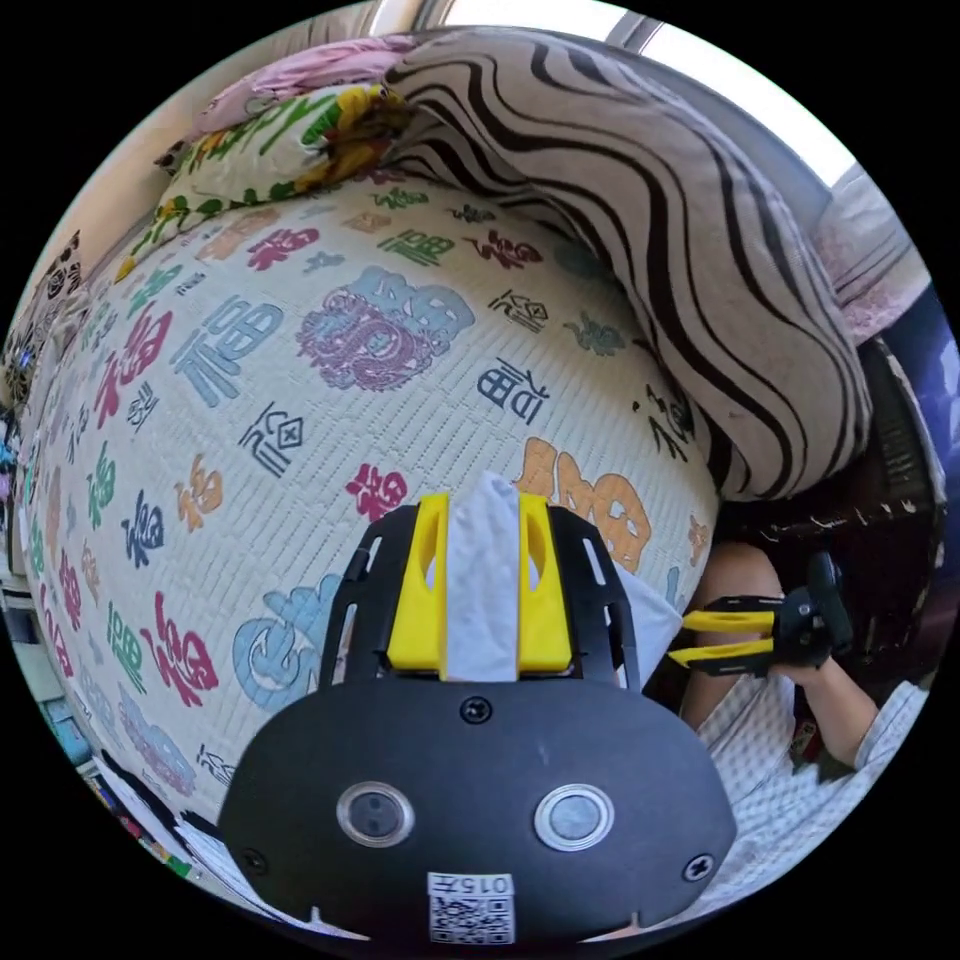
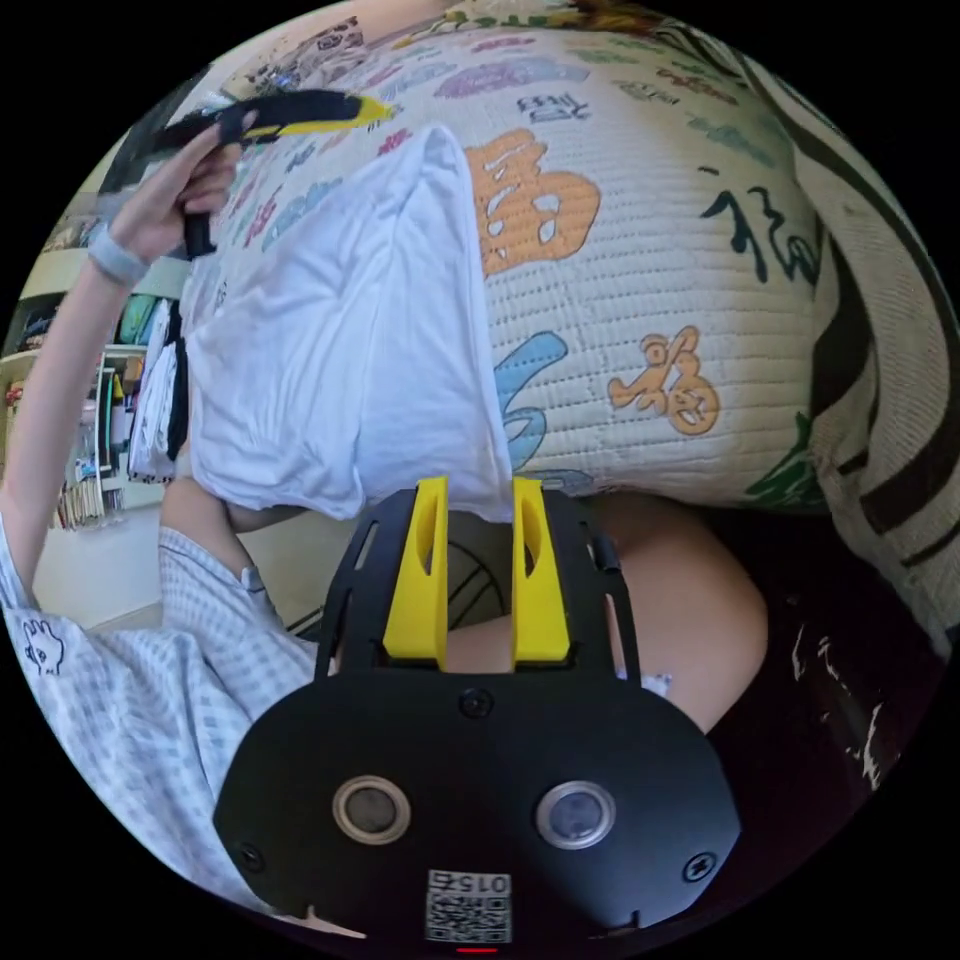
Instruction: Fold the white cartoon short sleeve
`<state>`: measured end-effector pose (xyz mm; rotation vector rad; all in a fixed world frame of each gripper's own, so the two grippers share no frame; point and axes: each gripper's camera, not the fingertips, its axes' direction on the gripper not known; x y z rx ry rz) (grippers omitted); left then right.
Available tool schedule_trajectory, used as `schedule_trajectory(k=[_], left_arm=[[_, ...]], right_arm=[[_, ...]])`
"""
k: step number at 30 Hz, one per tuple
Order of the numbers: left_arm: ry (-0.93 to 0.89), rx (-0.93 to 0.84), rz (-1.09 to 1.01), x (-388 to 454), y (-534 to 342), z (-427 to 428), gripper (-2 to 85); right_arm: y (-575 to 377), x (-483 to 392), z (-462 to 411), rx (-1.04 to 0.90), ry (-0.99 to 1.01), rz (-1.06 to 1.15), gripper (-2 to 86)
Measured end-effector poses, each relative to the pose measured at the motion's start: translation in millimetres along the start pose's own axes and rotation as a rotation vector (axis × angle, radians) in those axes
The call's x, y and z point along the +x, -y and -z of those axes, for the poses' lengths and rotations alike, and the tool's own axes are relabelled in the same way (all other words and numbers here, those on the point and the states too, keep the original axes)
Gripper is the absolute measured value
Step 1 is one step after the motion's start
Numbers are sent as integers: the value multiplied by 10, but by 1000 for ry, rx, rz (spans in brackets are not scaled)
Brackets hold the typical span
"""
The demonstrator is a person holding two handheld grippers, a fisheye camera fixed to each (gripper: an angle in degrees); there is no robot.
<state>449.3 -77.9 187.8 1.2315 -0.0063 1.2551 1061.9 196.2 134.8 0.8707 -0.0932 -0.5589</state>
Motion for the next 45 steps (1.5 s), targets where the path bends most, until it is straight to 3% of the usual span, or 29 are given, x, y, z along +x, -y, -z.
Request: schedule_trajectory(k=[3, 7, 10, 19, 27, 35, 45], left_arm=[[23, -135, 1, -32, 231, -447, 87], [-14, -143, -34, -150, 278, -501, 27], [-61, -91, 1, -339, 295, -321, 12], [-153, 79, 68, -804, 677, 345, 2], [-195, 156, 4, -1124, 807, 846, 3], [-408, 207, 28, -2537, -847, 1761, 0], [-393, 215, 344, -3922, -3097, 2047, -4]], right_arm=[[95, 41, -156, -60, -29, 19, 74], [104, 186, -206, -65, 77, 25, 9], [29, 252, -93, 9, 153, 30, -5], [-24, 346, 438, 174, -42, 72, -9], [55, 296, 717, 235, -110, 71, -7], [-299, -1356, 162, 161, 103, 505, -1], [-147, -3208, -1679, -116, 337, 750, -2]])
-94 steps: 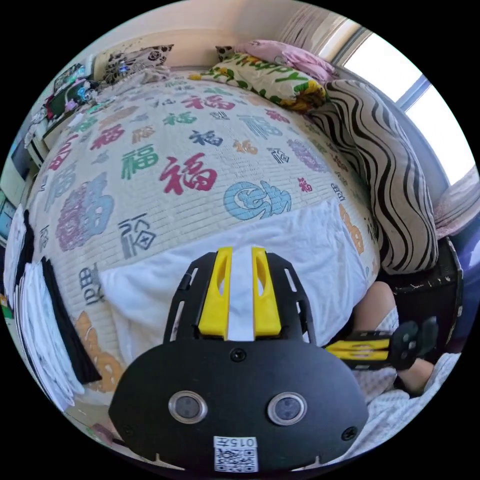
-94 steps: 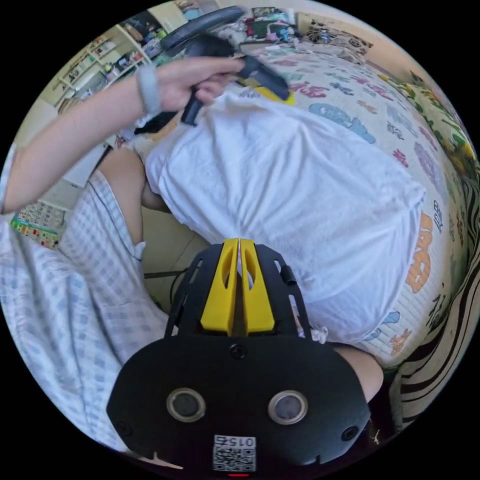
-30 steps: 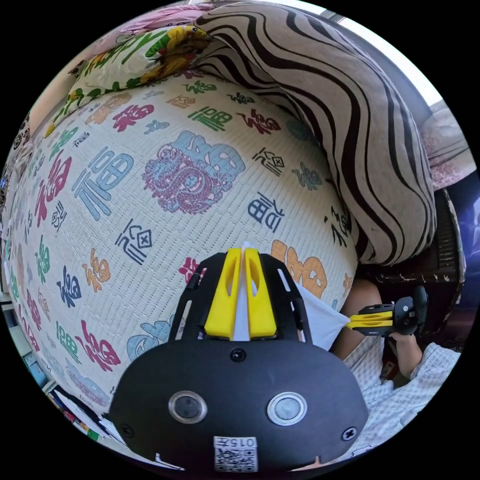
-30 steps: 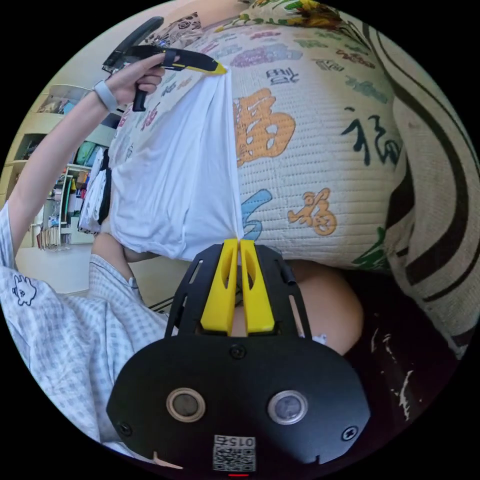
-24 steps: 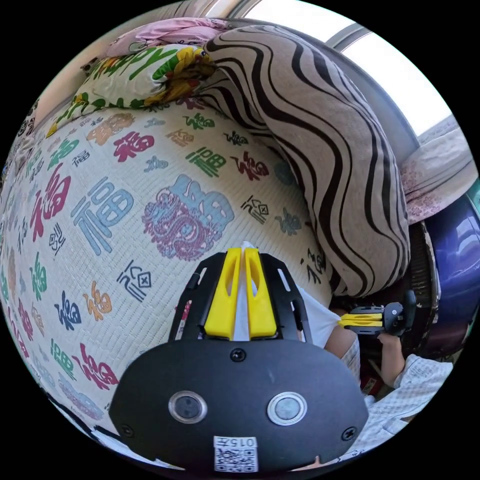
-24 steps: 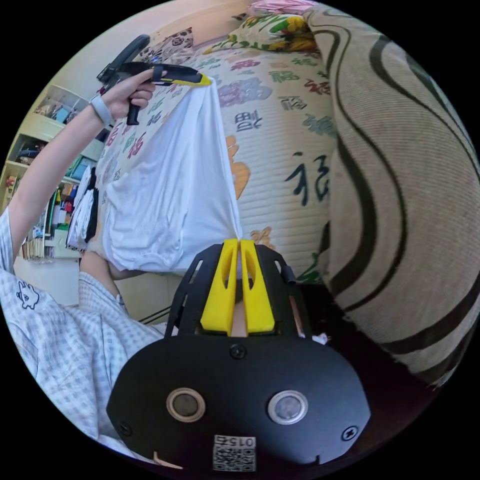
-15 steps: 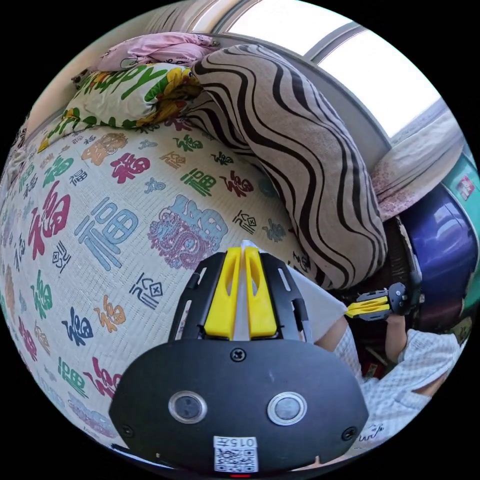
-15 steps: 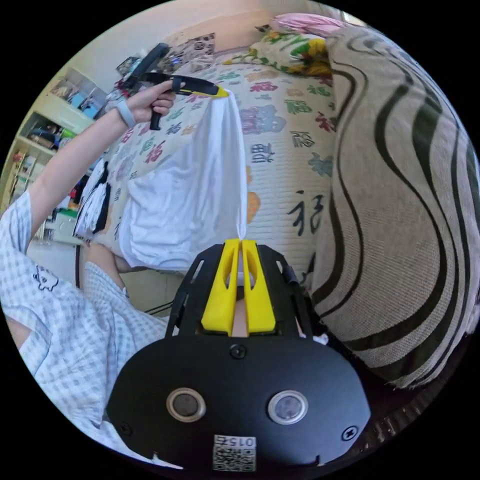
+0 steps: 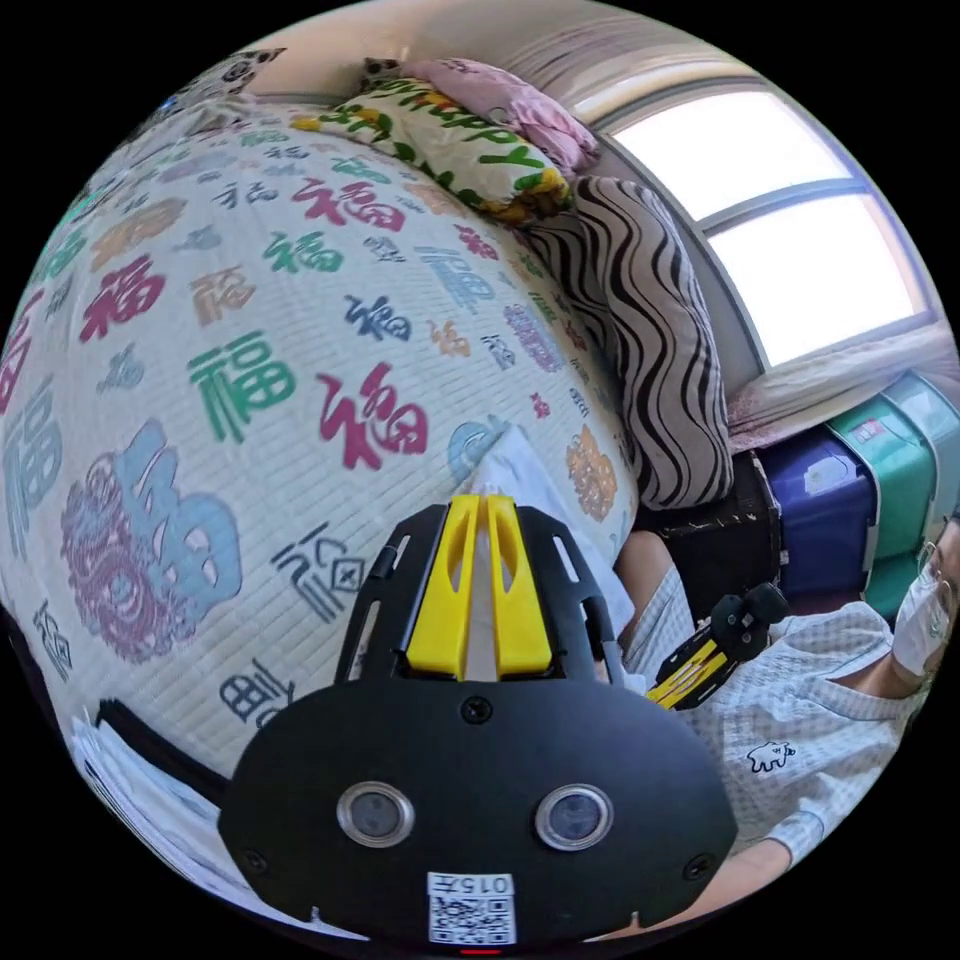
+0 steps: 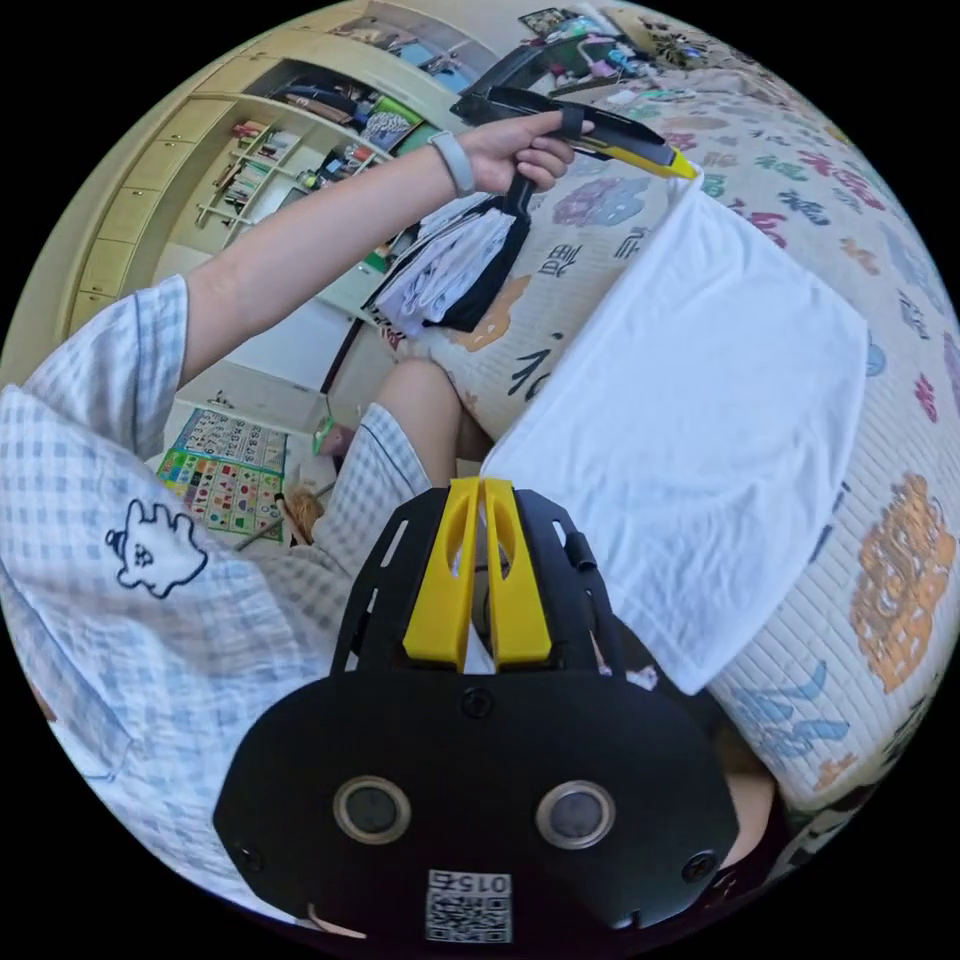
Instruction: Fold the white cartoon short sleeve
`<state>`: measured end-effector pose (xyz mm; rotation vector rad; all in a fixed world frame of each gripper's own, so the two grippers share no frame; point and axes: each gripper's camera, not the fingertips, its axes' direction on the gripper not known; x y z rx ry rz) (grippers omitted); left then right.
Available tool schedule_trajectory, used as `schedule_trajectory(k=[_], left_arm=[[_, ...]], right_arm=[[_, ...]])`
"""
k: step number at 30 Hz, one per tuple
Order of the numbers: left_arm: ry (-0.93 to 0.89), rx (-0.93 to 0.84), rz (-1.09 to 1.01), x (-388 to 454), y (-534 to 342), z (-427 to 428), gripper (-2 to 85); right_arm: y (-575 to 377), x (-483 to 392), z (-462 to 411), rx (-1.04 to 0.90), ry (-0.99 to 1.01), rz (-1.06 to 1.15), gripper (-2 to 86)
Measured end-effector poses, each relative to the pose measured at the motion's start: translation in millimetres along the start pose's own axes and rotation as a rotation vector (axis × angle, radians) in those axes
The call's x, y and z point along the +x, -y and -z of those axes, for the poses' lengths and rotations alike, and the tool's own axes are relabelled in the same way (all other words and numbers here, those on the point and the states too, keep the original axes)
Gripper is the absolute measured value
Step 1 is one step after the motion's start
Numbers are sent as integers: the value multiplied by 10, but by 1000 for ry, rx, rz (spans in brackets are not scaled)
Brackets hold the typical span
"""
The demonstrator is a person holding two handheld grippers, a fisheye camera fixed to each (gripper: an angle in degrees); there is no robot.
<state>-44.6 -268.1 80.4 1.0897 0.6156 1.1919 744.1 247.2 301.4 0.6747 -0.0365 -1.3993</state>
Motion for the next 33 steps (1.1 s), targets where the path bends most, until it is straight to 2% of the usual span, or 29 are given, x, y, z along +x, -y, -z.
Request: schedule_trajectory(k=[9, 14, 19, 24, 29, 33], left_arm=[[-82, 113, 147, -702, -717, 463, -2], [-125, 204, 237, -891, -970, 559, 16], [-79, 297, 289, -888, -1210, 859, 54], [-35, 395, 296, -641, -1446, 1228, 81], [14, 376, 279, -115, -1677, 1121, 85], [63, 312, 240, 280, -1766, 814, 85]], right_arm=[[373, 12, -1263, -162, -10, 7, 1], [397, 278, -1806, -209, -33, -79, 21], [288, 258, -1814, -190, -25, -42, 56], [142, 161, -1643, -150, 91, 71, 62], [72, 491, -1770, -96, -141, -11, 67], [144, 678, -2141, -96, -232, -47, 80]])
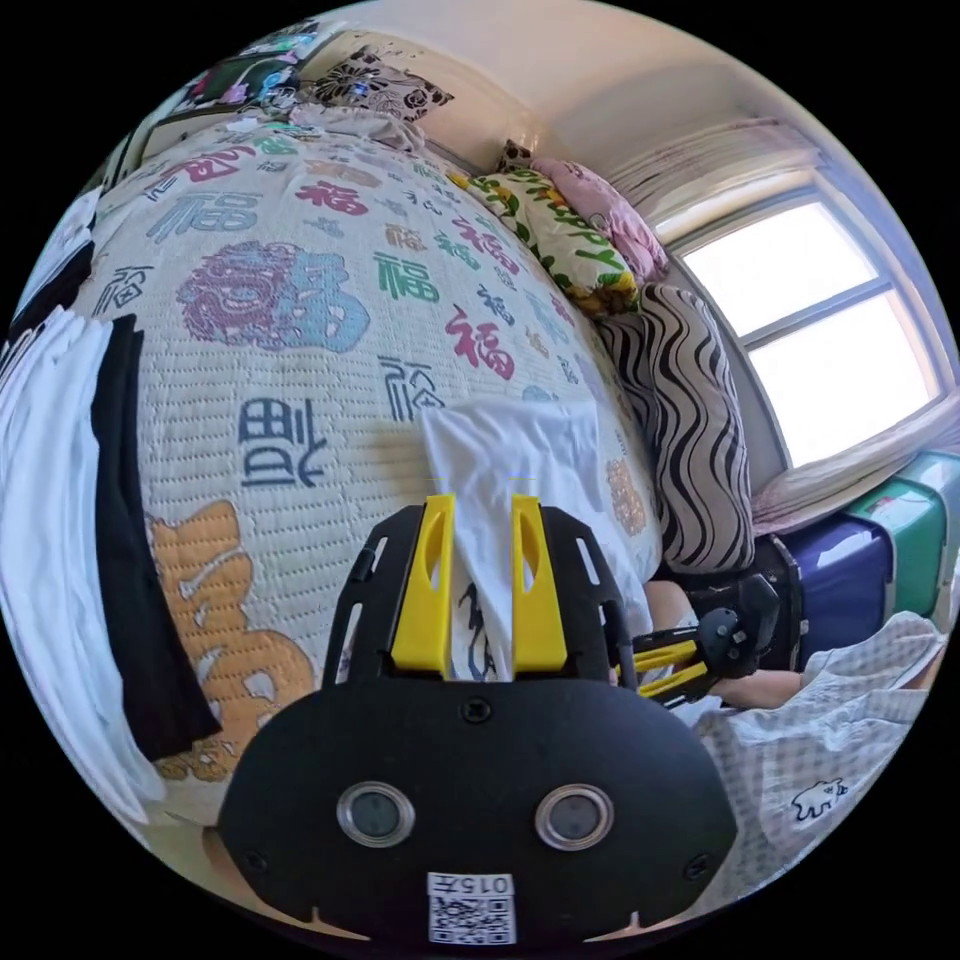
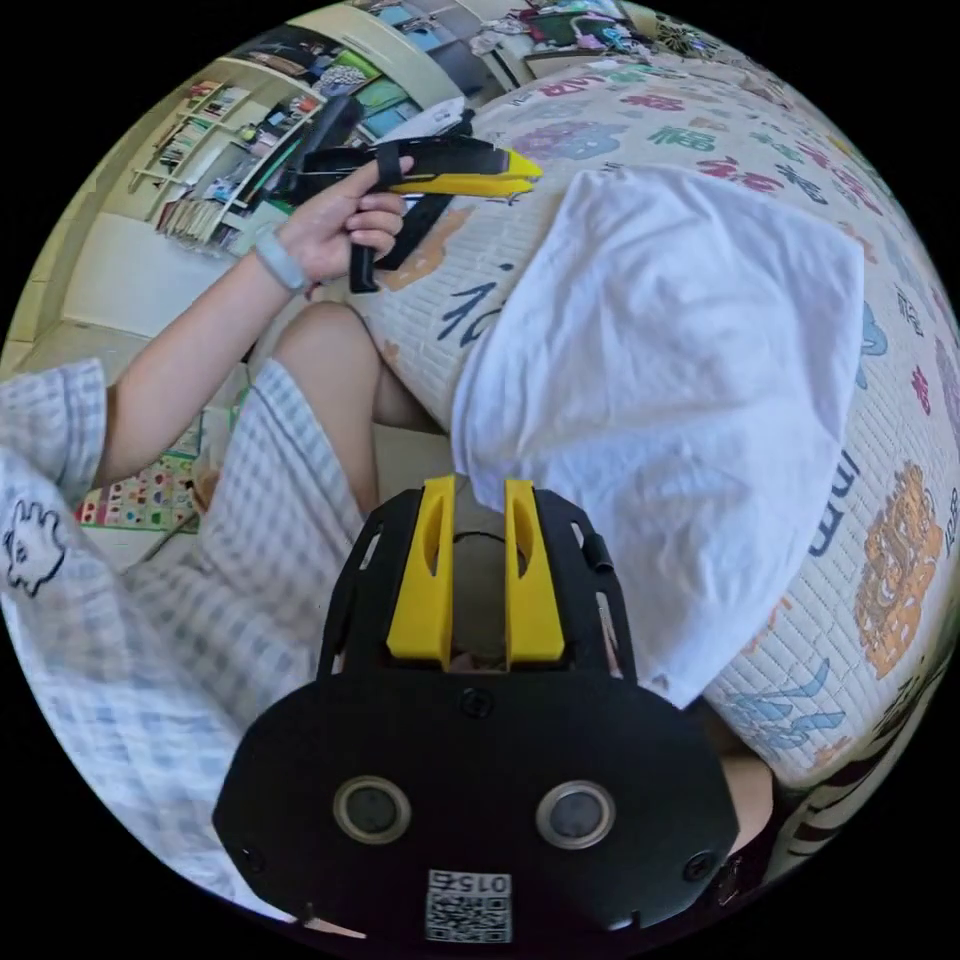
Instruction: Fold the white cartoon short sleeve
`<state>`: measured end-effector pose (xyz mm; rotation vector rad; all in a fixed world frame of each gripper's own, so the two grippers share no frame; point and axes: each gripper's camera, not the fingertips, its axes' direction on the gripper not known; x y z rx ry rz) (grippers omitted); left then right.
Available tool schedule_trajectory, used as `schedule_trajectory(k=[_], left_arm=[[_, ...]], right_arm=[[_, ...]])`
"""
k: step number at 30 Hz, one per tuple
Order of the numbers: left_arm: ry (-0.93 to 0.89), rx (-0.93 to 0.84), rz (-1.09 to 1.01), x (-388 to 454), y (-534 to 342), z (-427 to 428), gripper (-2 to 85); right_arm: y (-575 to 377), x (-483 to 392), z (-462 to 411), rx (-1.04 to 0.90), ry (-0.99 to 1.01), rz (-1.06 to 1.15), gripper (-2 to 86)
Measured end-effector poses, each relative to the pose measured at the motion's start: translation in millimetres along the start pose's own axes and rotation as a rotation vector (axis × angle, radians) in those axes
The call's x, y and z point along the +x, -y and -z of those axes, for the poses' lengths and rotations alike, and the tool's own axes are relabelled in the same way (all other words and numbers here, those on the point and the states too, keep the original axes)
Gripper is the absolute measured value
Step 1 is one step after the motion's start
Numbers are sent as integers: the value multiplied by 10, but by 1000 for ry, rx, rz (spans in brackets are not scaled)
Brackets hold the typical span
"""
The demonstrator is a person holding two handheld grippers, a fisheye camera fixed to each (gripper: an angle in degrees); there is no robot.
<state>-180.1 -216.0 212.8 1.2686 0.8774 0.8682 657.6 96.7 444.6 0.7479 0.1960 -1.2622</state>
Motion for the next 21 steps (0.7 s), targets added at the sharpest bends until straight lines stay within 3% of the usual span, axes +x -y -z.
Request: schedule_trajectory(k=[6, 12, 15, 17, 21], left_arm=[[-51, -20, -5, 414, -131, -279, 80], [2, 28, -87, 837, 67, -272, 78], [32, 23, -189, 1164, 370, -330, 89], [71, -8, -294, 1506, 681, -500, 101], [170, -94, -390, 1955, 1098, -1022, 109]], right_arm=[[286, 53, -647, -106, -158, -9, 1], [351, 254, -535, -63, 128, 5, -6], [119, 437, 77, 129, 193, 52, 9], [-215, 780, 672, 305, 78, -15, 55], [-738, 1589, 1069, 361, -144, -299, 103]])
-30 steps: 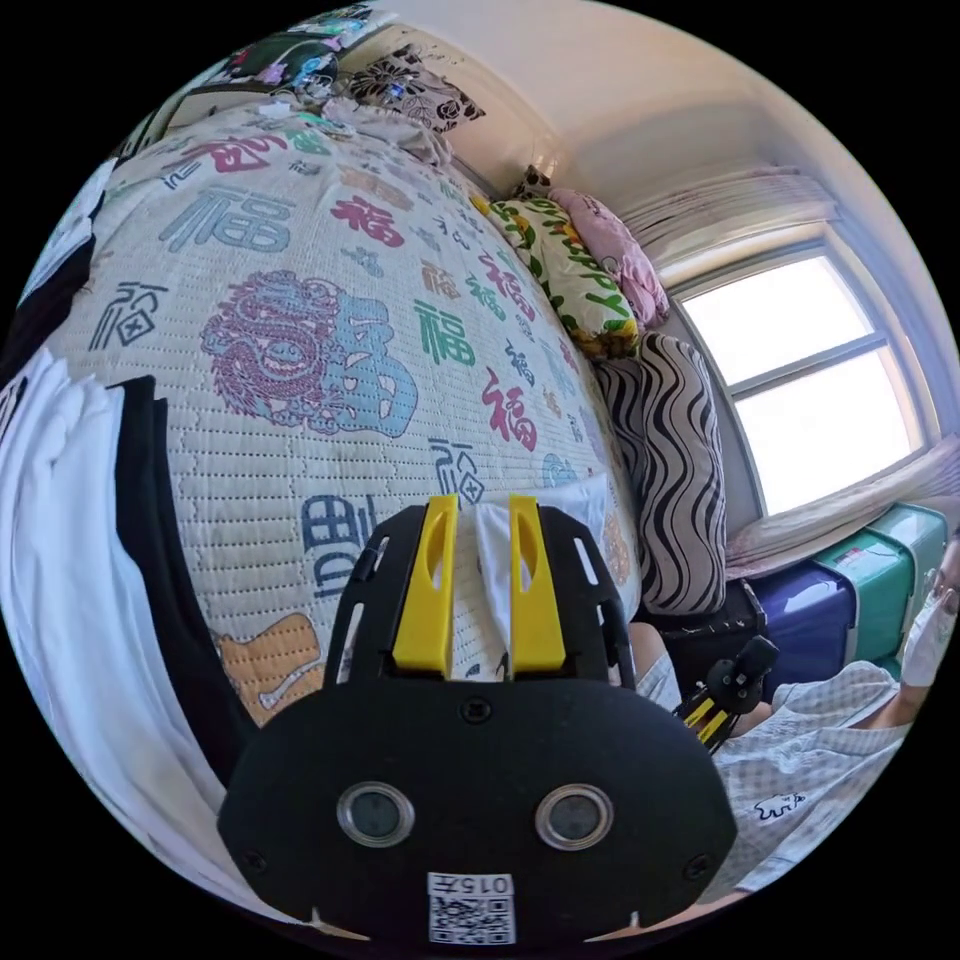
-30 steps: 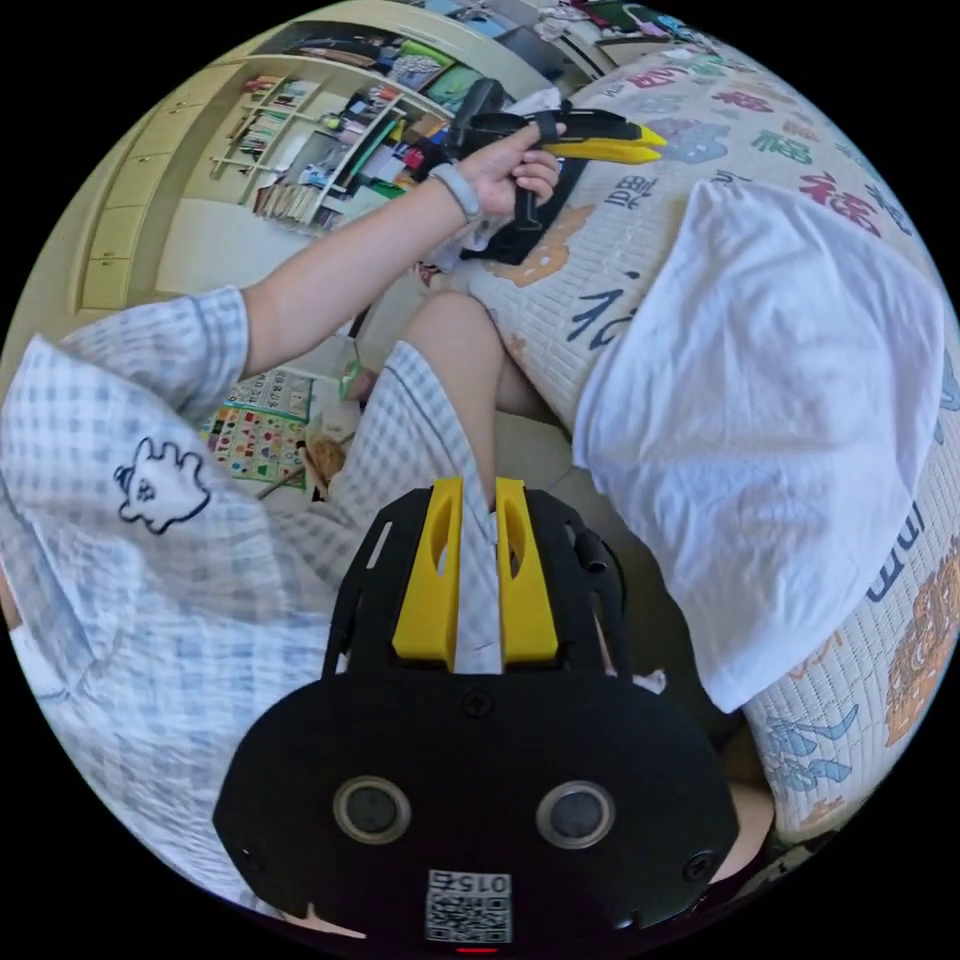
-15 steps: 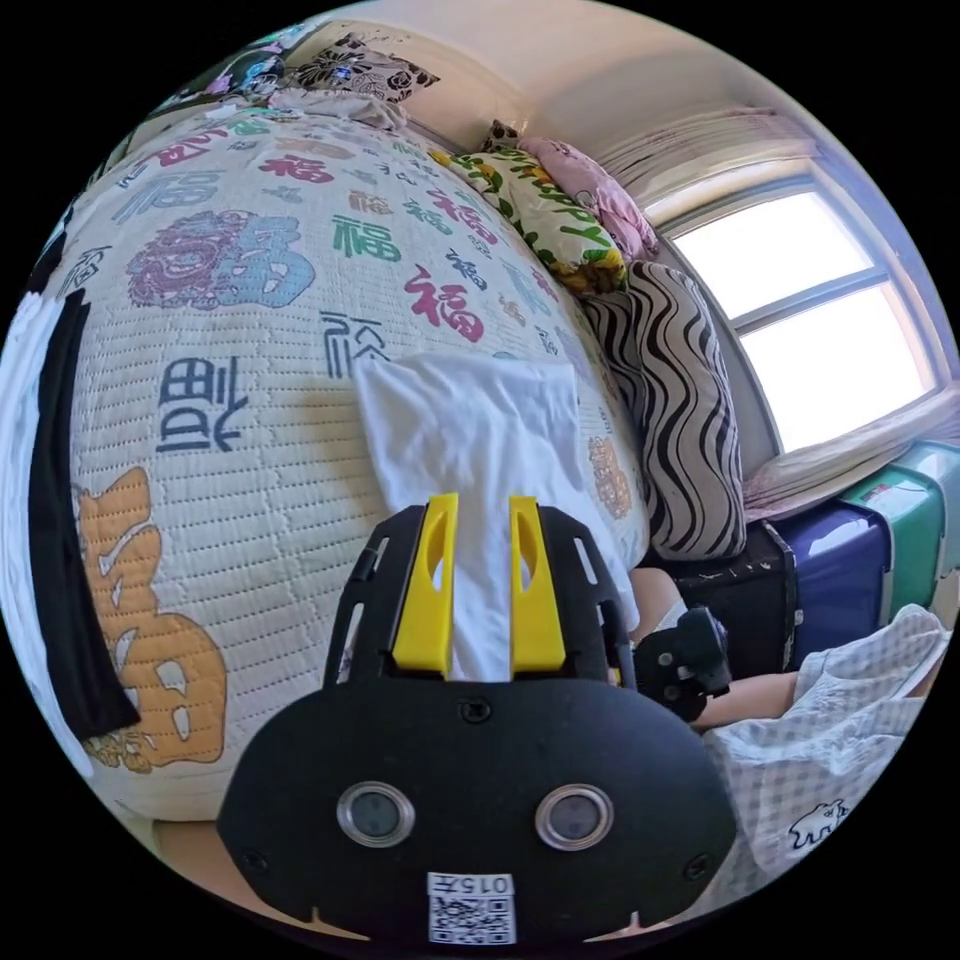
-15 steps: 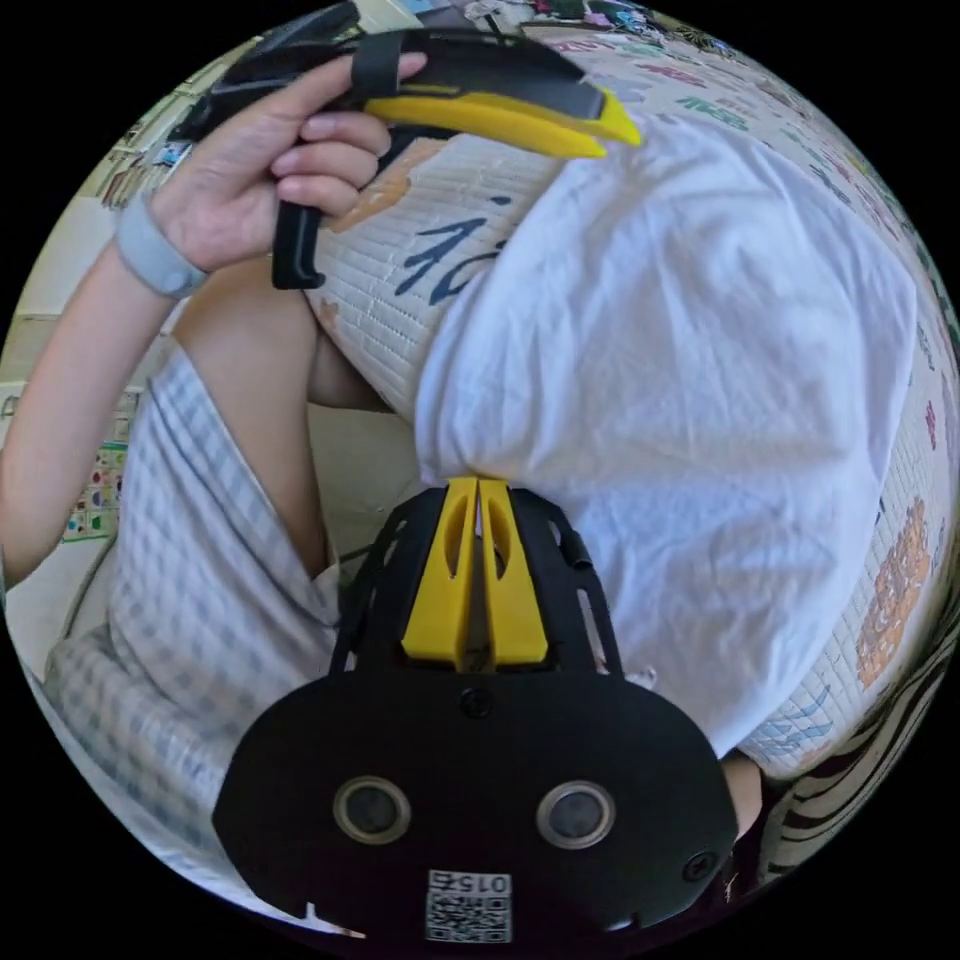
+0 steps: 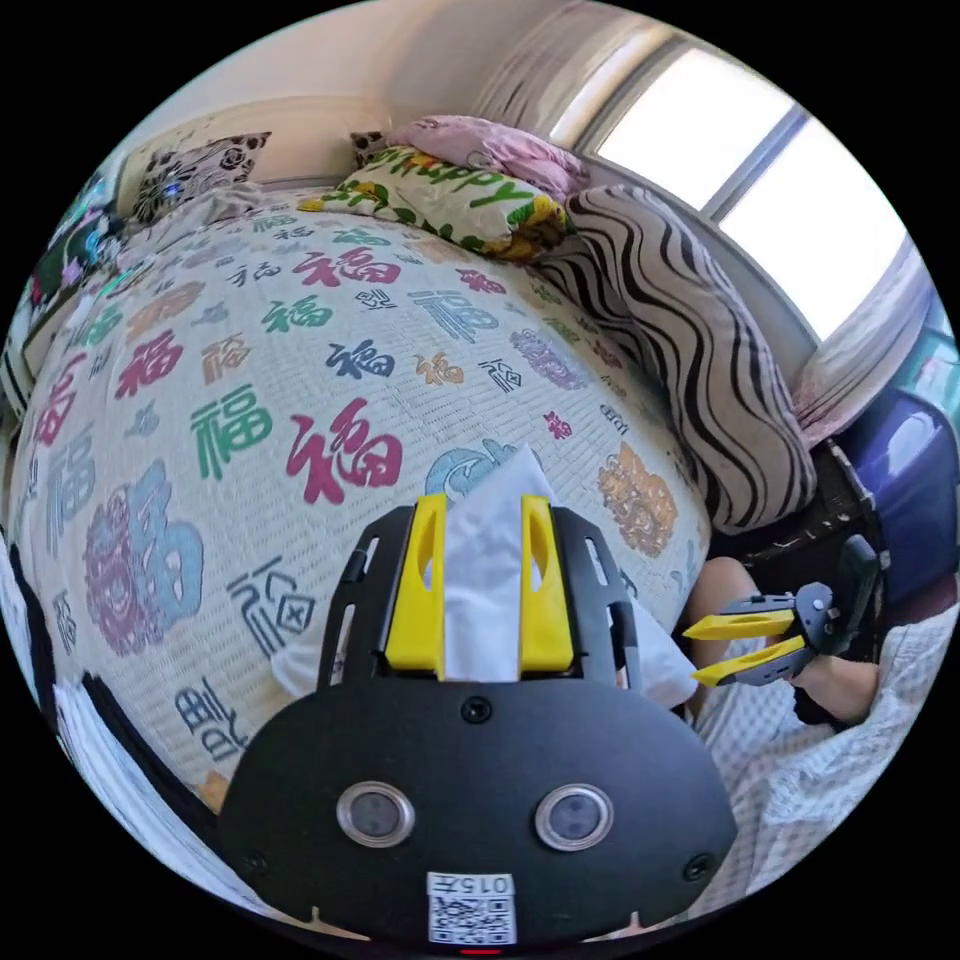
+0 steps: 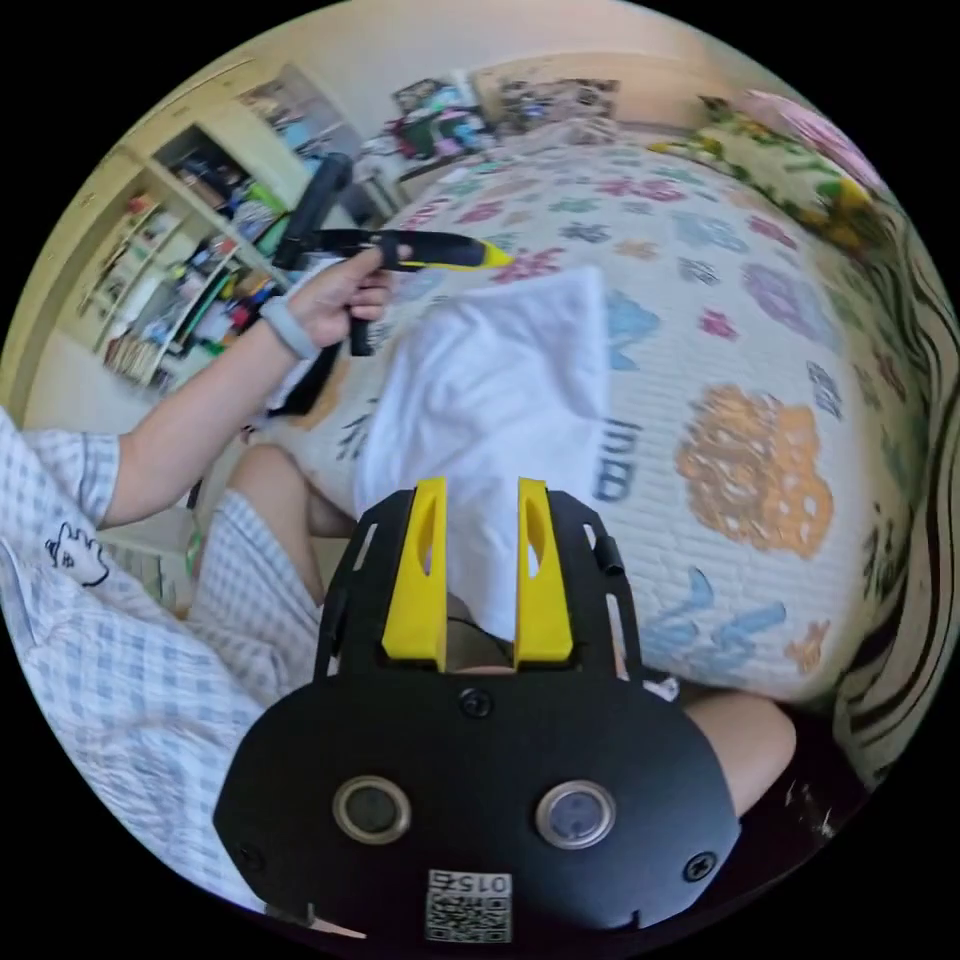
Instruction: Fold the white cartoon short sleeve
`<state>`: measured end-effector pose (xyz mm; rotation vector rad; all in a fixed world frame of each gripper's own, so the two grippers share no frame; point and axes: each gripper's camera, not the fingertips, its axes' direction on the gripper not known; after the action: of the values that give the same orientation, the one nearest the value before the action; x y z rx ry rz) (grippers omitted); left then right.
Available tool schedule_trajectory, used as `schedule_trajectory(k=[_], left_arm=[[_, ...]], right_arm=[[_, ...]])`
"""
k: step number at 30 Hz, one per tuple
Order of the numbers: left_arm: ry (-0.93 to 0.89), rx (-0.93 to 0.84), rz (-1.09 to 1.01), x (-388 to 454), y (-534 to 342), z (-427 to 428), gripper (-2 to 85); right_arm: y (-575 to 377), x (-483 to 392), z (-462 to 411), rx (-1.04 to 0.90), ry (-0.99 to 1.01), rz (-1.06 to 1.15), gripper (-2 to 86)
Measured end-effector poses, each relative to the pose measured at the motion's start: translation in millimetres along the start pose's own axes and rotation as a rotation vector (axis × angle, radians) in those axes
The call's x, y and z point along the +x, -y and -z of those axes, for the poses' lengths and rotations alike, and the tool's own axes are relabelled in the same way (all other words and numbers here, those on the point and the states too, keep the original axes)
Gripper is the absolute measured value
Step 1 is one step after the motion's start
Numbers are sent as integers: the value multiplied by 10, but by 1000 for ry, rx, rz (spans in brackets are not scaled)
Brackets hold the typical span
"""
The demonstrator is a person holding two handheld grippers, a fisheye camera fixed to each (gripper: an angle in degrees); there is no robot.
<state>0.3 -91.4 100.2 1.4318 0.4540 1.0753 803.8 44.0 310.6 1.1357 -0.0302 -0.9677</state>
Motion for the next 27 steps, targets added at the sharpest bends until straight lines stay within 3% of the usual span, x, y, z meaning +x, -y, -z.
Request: schedule_trajectory(k=[5, 8, 12, 15, 21, 27], left_arm=[[42, -182, -31, 195, 484, -704, 84], [28, -187, 54, 123, 592, -770, 14], [81, -148, 110, 45, 690, -623, -3], [47, -159, 92, 3, 621, -495, 1], [-75, 191, 126, -336, -353, 743, 73], [-36, 234, 412, -1070, -1606, 1441, 106]], right_arm=[[-164, 888, -308, -213, 145, -202, 96], [-177, 1017, -336, -239, 154, -172, 30], [-176, 1113, -323, -282, 141, -117, 20], [-151, 1288, -268, -261, 154, -133, 29], [-22, 1732, 361, -74, 175, -160, 66], [704, 2268, 713, 137, 234, -121, 83]])
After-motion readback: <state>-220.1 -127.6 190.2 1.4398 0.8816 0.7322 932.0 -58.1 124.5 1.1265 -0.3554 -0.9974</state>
